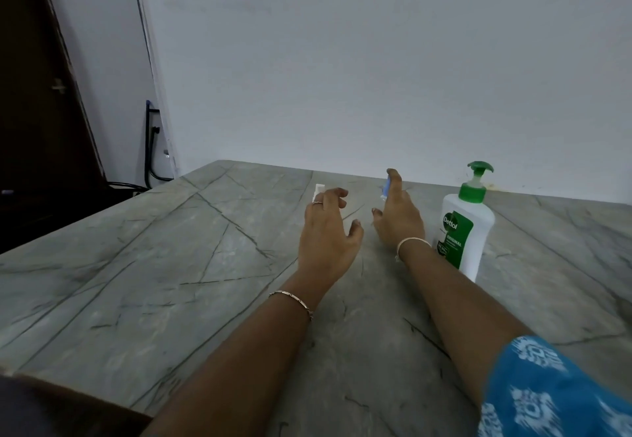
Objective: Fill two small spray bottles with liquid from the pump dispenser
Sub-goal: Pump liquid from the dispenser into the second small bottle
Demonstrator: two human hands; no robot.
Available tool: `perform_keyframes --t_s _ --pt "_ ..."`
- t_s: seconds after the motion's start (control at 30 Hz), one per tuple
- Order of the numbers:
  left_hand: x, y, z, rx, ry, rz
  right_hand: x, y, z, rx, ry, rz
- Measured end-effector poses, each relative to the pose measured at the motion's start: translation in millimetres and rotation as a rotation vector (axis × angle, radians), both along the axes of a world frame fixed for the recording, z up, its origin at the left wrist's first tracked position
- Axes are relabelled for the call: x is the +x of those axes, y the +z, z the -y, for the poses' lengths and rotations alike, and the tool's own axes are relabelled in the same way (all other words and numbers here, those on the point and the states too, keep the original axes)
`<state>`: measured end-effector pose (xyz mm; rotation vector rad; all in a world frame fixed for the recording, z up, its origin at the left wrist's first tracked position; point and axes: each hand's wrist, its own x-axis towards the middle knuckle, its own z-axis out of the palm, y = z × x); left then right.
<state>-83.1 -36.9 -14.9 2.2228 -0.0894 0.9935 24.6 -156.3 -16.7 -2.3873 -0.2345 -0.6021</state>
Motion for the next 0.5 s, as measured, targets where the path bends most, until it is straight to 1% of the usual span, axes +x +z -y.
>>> perform_keyframes --t_s 0.1,0.3,0.4,0.5 --pt "3 -3 -4 -0.046 -0.081 -0.002 -12 4 5 -0.026 0.067 0.018" --pt "0 -1 2 -0.124 -0.172 -0.005 -55 9 14 -0.156 0.319 0.147" --pt "-1 0 6 -0.144 -0.219 -0.096 -77 10 20 -0.118 0.416 0.152" --pt "-3 -2 10 -0.216 -0.316 -0.251 -92 8 23 -0.069 0.465 0.123"
